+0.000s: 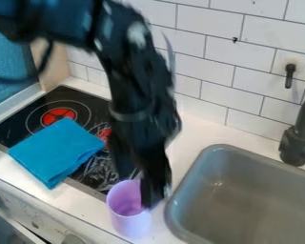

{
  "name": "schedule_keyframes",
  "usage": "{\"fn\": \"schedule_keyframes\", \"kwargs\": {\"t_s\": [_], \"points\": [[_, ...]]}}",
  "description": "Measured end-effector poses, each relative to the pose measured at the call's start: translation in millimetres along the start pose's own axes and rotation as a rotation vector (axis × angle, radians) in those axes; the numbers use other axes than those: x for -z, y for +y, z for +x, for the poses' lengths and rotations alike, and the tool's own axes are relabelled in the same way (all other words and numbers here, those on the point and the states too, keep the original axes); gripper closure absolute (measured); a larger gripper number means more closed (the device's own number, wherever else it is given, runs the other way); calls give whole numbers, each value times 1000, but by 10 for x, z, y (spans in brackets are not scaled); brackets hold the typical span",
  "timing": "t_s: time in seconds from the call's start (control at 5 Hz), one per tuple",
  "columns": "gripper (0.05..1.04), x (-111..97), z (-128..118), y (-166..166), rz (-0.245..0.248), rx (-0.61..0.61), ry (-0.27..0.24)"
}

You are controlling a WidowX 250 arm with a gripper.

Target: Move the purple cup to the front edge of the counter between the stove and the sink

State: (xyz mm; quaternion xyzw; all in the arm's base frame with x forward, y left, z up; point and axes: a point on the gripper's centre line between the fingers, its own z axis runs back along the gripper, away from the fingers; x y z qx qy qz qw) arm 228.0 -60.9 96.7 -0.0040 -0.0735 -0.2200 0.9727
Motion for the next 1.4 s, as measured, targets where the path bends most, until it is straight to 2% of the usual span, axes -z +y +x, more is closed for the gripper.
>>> {"fn": "schedule_keyframes", "kwargs": {"t_s": [0.2,0.4,0.6,0.8,1.2,1.4], "points": [[75,-129,129,199,-8,-39,-96],[75,-168,419,376,32,-40,-109],[75,-55,611,561,101,-77,-71],[75,158,784,579,71,-96,-49],[75,187,903,494,-4,-216,-89],[75,108,956,511,-10,-293,-59]]}}
